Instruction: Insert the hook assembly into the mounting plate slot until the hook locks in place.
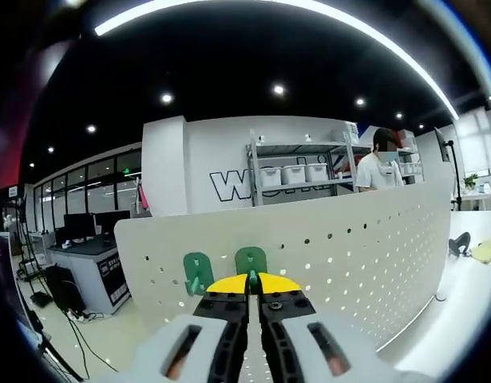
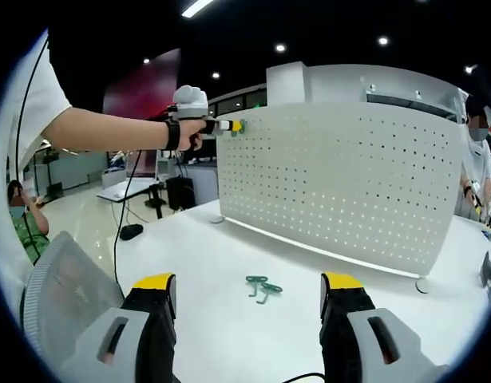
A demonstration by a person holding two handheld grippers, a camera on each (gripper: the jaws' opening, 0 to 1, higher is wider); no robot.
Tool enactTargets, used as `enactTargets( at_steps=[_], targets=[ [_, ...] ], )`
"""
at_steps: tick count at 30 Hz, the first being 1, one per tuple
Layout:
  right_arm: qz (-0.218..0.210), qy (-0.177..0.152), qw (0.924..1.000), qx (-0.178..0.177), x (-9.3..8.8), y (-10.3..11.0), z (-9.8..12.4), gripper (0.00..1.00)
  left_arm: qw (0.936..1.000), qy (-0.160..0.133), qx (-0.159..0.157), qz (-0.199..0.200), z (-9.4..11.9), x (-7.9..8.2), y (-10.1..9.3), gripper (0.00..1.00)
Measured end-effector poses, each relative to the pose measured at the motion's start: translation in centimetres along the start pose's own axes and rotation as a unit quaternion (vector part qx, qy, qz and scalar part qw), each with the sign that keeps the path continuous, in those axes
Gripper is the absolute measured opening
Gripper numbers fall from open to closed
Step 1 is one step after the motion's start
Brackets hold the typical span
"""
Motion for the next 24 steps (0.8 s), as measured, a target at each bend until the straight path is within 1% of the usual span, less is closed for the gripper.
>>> enactTargets(
  at_steps=[2, 4, 7, 10, 12, 13, 15, 18, 20, 24],
  targets=[
    [0.000, 0.001, 1.0000, -0.002, -0.04, -0.09, -0.02, 0.75, 1.0000, -0.002, 0.003, -0.006, -0.06, 0.09, 0.00, 0.03],
    [-0.001, 0.000, 1.0000, -0.003, -0.04, -0.17, 0.01, 0.75, 1.0000, -0.005, -0.001, -0.002, -0.24, 0.25, 0.03, 0.03],
    [-0.002, 0.001, 1.0000, -0.004, -0.05, -0.24, 0.00, 0.75, 1.0000, 0.000, -0.001, -0.004, -0.60, 0.24, 0.09, 0.03],
    [-0.003, -0.001, 1.0000, -0.005, 0.00, -0.24, -0.02, 0.75, 0.9999, -0.001, -0.004, -0.014, -0.72, 0.37, -0.15, 0.03],
    [-0.003, 0.000, 1.0000, -0.005, -0.01, -0.23, -0.06, 0.75, 0.9999, 0.003, -0.003, -0.010, -0.82, 0.36, -0.21, 0.03],
    [-0.001, 0.001, 1.0000, -0.004, -0.05, -0.19, -0.11, 0.75, 1.0000, 0.000, -0.006, -0.007, -0.85, 0.41, -0.33, 0.03],
    [-0.002, 0.003, 1.0000, -0.004, -0.10, -0.15, -0.13, 0.75, 0.9999, 0.004, -0.003, -0.012, -1.00, 0.32, -0.39, 0.03],
    [-0.003, 0.001, 1.0000, -0.005, -0.08, -0.25, -0.09, 0.75, 0.9999, 0.009, -0.002, -0.009, -0.98, 0.13, -0.41, 0.03],
    [-0.003, 0.001, 1.0000, -0.007, -0.09, -0.34, -0.03, 0.75, 1.0000, 0.009, -0.001, -0.002, -0.91, 0.13, -0.40, 0.03],
    [-0.005, 0.002, 1.0000, -0.008, -0.22, -0.41, -0.04, 0.73, 0.9999, 0.009, -0.003, -0.005, -0.88, 0.16, -0.41, 0.03]
  ],
)
Point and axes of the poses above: the point that each gripper's makers call its tool centre point, and the gripper's own axes: z roughly backward along the fingers, y roughly to its left, x roughly out of its top, the point moved 8 cm from there along z, roughly backward along the fingers, and after that the axes turned 4 degrees about y, right-handed, at the moved point
